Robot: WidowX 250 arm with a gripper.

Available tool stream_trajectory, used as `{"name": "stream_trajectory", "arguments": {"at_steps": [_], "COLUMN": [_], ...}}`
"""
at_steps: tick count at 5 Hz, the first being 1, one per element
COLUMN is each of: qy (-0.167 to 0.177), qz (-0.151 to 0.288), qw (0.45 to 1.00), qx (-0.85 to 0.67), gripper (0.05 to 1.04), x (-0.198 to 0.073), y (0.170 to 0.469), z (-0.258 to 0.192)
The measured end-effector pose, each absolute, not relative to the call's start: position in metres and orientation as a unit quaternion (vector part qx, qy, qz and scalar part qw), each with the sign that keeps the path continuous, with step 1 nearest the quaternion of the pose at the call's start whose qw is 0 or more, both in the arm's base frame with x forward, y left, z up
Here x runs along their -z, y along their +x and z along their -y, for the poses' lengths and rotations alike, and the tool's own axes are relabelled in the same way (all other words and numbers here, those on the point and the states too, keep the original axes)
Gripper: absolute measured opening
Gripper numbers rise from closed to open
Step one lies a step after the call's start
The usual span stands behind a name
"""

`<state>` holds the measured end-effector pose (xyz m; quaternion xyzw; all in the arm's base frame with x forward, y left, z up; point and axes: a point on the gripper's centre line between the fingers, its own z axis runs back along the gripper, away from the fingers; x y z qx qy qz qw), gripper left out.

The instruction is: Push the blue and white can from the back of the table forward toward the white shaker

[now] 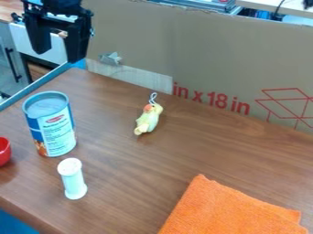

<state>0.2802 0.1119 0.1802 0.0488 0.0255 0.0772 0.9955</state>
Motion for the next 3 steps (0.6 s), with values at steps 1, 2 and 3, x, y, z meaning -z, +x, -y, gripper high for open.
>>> {"name": "stream_trajectory", "arguments": {"at_steps": [1,2,3], "qy": [0.047,0.017,0.0], "qz": [-0.042,-0.046,-0.059], "qw": [0.997,0.999,0.998], "qx": [-0.053,-0.012,0.003], "gripper": [1.0,1.0,1.0], "x": [-0.182,-0.175,-0.167], "y": [0.255,0.229,0.22], "z": [-0.084,-0.053,-0.045]}}
